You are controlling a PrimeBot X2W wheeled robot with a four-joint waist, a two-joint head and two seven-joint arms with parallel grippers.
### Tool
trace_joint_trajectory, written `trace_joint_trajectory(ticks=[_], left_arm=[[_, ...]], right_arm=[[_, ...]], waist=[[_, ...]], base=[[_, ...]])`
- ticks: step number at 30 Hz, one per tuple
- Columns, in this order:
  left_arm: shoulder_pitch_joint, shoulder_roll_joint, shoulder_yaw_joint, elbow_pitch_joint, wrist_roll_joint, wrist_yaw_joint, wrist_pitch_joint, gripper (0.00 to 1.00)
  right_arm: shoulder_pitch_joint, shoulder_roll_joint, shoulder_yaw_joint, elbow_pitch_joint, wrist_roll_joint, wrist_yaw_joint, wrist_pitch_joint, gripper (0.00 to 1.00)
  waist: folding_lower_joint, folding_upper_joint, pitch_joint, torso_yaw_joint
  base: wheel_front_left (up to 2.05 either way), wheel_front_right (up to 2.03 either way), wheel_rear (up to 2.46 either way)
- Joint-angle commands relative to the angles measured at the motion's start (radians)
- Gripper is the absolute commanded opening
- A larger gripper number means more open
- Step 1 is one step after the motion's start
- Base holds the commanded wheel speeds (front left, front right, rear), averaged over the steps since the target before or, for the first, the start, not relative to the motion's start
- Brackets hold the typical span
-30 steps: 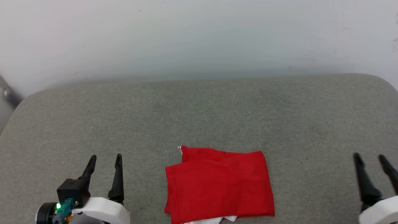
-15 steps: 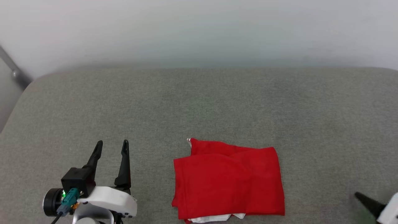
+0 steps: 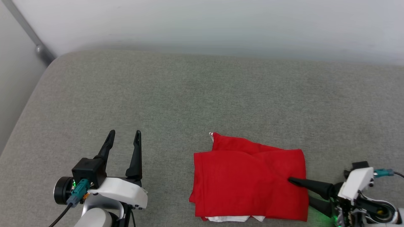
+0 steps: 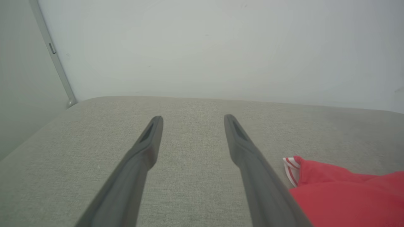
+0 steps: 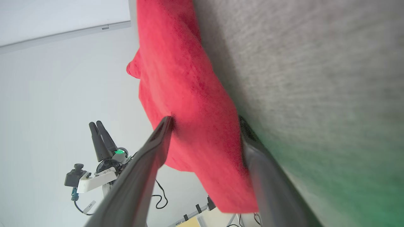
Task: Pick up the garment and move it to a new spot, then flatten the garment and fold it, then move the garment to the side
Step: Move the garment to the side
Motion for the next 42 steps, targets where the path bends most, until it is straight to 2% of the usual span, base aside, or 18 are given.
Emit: trace_joint_trajectory(ticks=[1, 3, 4, 5, 6, 10, 14, 19, 23, 26, 31, 32, 37, 42], left_arm=[[-0.018, -0.003, 0.002, 0.009, 0.004, -0.007, -0.004, 1.0], [-0.023, -0.007, 0.003, 0.014, 0.005, -0.011, -0.004, 1.0], [-0.023, -0.009, 0.004, 0.017, 0.005, -0.012, -0.005, 1.0], [-0.022, -0.008, 0.005, 0.021, 0.007, -0.011, -0.005, 1.0], [-0.021, -0.007, 0.005, 0.025, 0.011, -0.009, -0.005, 1.0], [-0.008, -0.006, 0.007, 0.034, 0.015, -0.009, -0.007, 1.0], [0.008, 0.0, 0.007, 0.037, 0.015, -0.012, -0.008, 1.0], [0.024, 0.008, 0.001, 0.029, 0.02, -0.015, -0.008, 1.0], [0.03, 0.01, 0.002, 0.014, 0.024, -0.012, -0.009, 1.0], [0.014, 0.014, 0.004, -0.001, 0.033, -0.015, -0.009, 1.0], [-0.049, 0.04, 0.012, -0.054, 0.058, -0.016, 0.005, 1.0], [-0.049, 0.04, 0.012, -0.054, 0.058, -0.016, 0.005, 1.0], [-0.163, 0.08, 0.008, -0.139, 0.1, -0.027, 0.058, 1.0], [-0.291, 0.117, -0.014, -0.224, 0.154, -0.046, 0.134, 1.0]], right_arm=[[-0.027, 0.013, 0.038, 0.053, 0.064, -0.001, -0.01, 1.0], [-0.051, 0.014, 0.081, 0.091, 0.117, -0.001, -0.024, 1.0], [-0.058, 0.015, 0.103, 0.1, 0.136, 0.0, -0.033, 0.49], [-0.063, 0.015, 0.12, 0.102, 0.151, 0.0, -0.048, 0.18], [-0.067, 0.015, 0.137, 0.105, 0.162, 0.0, -0.058, 0.0], [-0.06, 0.011, 0.192, 0.053, 0.125, 0.0, -0.12, 0.0], [-0.033, -0.035, 0.27, -0.023, 0.032, 0.0, -0.184, 0.0], [-0.01, -0.117, 0.401, -0.103, -0.11, -0.001, -0.258, 0.0], [-0.037, -0.178, 0.482, -0.118, -0.229, 0.0, -0.313, 0.0], [-0.077, -0.222, 0.505, -0.112, -0.293, -0.001, -0.332, 0.0], [-0.176, -0.262, 0.524, -0.098, -0.376, -0.001, -0.358, 0.0], [-0.176, -0.262, 0.524, -0.098, -0.376, -0.001, -0.358, 0.0], [-0.283, -0.31, 0.502, -0.065, -0.45, -0.001, -0.419, 0.0], [-0.39, -0.358, 0.445, -0.006, -0.508, -0.001, -0.525, 0.0]], waist=[[-0.0001, -0.0001, 0.01, 0.016], [-0.0001, -0.0001, 0.013, 0.022], [-0.0001, -0.0001, 0.012, 0.024], [-0.0001, -0.0001, 0.011, 0.024], [-0.0001, -0.0001, 0.01, 0.023], [-0.0001, -0.0001, -0.01, 0.007], [-0.0001, -0.0001, -0.045, -0.028], [-0.0001, -0.0001, -0.076, -0.104], [-0.0001, -0.0001, -0.063, -0.197], [-0.0001, -0.0001, -0.024, -0.277], [-0.0001, -0.0001, 0.11, -0.415], [-0.0001, -0.0001, 0.11, -0.415], [-0.0001, -0.0001, 0.273, -0.491], [-0.0001, -0.0001, 0.414, -0.516]], base=[[0.0, 0.0, 0.0], [0.0, 0.0, 0.0], [0.0, 0.0, 0.0], [0.0, 0.0, 0.0], [0.0, 0.0, 0.0], [0.0, 0.0, 0.0], [0.0, 0.0, 0.0], [0.0, 0.0, 0.0], [0.0, 0.0, 0.0], [0.0, 0.0, 0.0], [0.0, 0.0, 0.0], [0.0, 0.0, 0.0], [0.0, 0.0, 0.0], [0.0, 0.0, 0.0]])
